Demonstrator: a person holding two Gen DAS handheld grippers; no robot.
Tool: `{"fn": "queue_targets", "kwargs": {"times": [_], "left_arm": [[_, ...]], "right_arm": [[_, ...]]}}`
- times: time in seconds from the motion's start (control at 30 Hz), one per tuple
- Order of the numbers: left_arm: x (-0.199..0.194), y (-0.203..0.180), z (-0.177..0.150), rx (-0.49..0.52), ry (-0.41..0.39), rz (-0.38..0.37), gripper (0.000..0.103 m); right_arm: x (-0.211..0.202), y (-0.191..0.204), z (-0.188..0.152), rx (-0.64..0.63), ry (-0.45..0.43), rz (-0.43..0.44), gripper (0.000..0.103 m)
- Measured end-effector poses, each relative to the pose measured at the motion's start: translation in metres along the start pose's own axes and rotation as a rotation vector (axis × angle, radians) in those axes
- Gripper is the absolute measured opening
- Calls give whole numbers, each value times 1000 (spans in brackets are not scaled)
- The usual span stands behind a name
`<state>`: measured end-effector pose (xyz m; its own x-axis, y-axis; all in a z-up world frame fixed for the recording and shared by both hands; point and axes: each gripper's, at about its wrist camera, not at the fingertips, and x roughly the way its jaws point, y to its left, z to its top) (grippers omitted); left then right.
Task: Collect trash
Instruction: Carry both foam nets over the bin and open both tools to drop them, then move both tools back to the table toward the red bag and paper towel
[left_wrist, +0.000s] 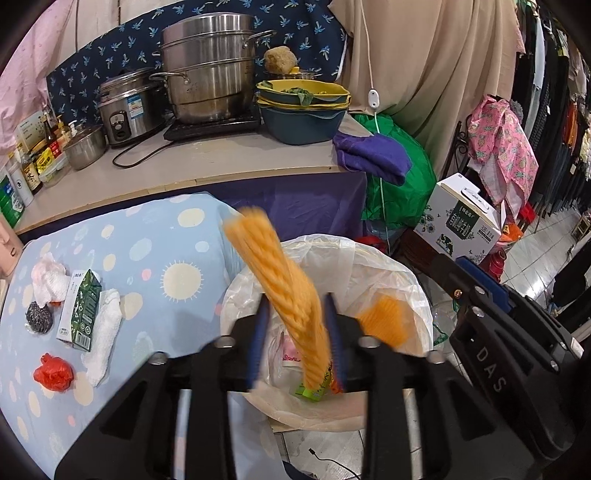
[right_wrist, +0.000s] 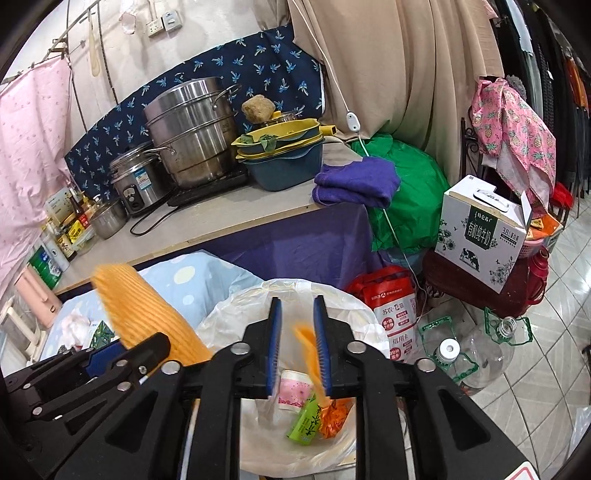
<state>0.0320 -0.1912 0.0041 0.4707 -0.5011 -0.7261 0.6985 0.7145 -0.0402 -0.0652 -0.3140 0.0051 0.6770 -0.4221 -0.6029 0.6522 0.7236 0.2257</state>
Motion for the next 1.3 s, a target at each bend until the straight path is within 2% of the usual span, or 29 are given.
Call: {"fn": "queue_targets", "kwargs": {"times": [0.13,0.33,0.8,1.17,1.3], "left_arm": [[-1,4,1,-20,-11,18,55],[-3,6,3,-29,-21,31,65],[-8,12,4,-44,-28,33,65],[-23,40,-3,-95,-44,58,68],[-31,58,-9,-129,-53,78,73]], "right_arm": [[-4,-2,2,4,-15,-7,31],[-9,-6,5,15,-29,-11,35],[-16,0,8,7,-43,-10,40],[-22,25,6,-31,-44,18,43],[-24,42,4,-55,-40,39,45]]}}
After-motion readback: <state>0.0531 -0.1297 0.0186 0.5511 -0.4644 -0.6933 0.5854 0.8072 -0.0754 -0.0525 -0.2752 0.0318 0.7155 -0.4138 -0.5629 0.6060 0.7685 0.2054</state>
